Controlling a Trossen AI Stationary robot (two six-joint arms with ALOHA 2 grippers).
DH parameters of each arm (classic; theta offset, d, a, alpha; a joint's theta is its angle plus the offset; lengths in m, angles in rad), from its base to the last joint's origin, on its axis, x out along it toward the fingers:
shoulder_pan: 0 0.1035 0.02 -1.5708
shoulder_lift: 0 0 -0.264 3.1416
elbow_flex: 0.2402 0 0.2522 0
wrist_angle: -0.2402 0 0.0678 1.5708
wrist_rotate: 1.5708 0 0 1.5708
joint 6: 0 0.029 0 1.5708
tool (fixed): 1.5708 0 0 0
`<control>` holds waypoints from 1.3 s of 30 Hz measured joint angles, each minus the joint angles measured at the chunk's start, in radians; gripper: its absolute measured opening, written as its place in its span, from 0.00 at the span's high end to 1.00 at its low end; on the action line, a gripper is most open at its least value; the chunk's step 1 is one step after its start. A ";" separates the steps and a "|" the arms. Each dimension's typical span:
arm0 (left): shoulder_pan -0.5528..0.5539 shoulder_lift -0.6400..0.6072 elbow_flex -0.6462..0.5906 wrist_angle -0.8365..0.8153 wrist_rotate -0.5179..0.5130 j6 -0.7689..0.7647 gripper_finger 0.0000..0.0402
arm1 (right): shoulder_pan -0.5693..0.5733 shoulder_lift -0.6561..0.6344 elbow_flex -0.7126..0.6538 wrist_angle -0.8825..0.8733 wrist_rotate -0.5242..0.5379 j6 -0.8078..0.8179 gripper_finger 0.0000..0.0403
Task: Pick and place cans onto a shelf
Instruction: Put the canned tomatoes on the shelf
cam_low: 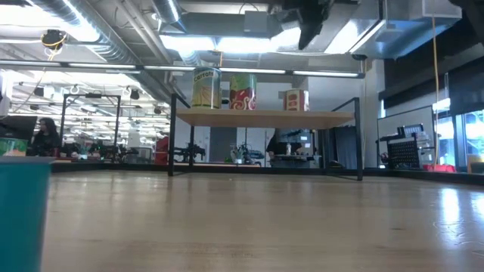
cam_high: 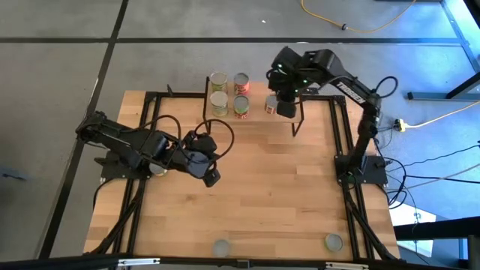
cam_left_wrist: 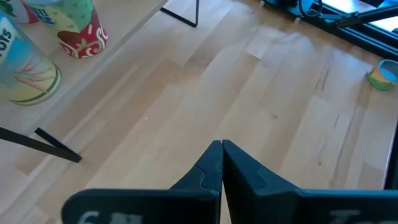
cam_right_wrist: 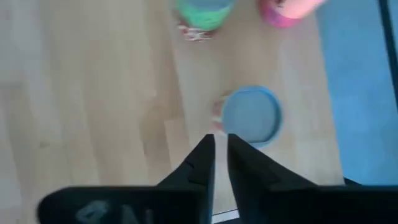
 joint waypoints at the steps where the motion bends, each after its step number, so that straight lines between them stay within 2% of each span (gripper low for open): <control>1: 0.000 0.000 0.000 0.000 -0.003 -0.003 1.00 | 0.000 -0.010 -0.016 0.001 -0.013 -0.016 0.90; 5: 0.000 0.000 0.000 0.000 -0.035 -0.005 1.00 | 0.002 -0.041 -0.094 0.004 -0.034 -0.060 0.98; 11: 0.004 0.000 0.000 -0.002 -0.102 -0.005 1.00 | 0.002 -0.049 -0.251 0.006 -0.148 -0.131 0.99; 14: 0.010 0.000 0.000 -0.018 -0.105 -0.006 1.00 | 0.002 -0.049 -0.332 0.040 -0.150 -0.170 0.99; 18: 0.022 0.000 0.000 -0.022 -0.105 -0.003 1.00 | 0.000 -0.049 -0.416 0.102 -0.145 -0.172 0.98; 22: 0.036 0.000 0.000 -0.022 -0.105 -0.002 1.00 | -0.005 -0.048 -0.463 0.201 -0.053 -0.173 0.99; 25: 0.040 0.000 0.000 -0.022 -0.105 -0.002 1.00 | -0.012 -0.048 -0.484 0.283 -0.007 -0.196 0.99; 33: 0.040 0.000 0.000 -0.022 -0.083 -0.002 1.00 | -0.040 -0.047 -0.501 0.476 0.033 -0.289 0.99; 36: 0.040 0.000 0.000 -0.022 -0.081 -0.002 1.00 | -0.047 -0.046 -0.501 0.494 0.057 -0.299 0.99; 39: 0.040 0.000 0.000 -0.022 -0.081 -0.002 1.00 | -0.047 -0.053 -0.501 0.430 0.027 -0.298 0.99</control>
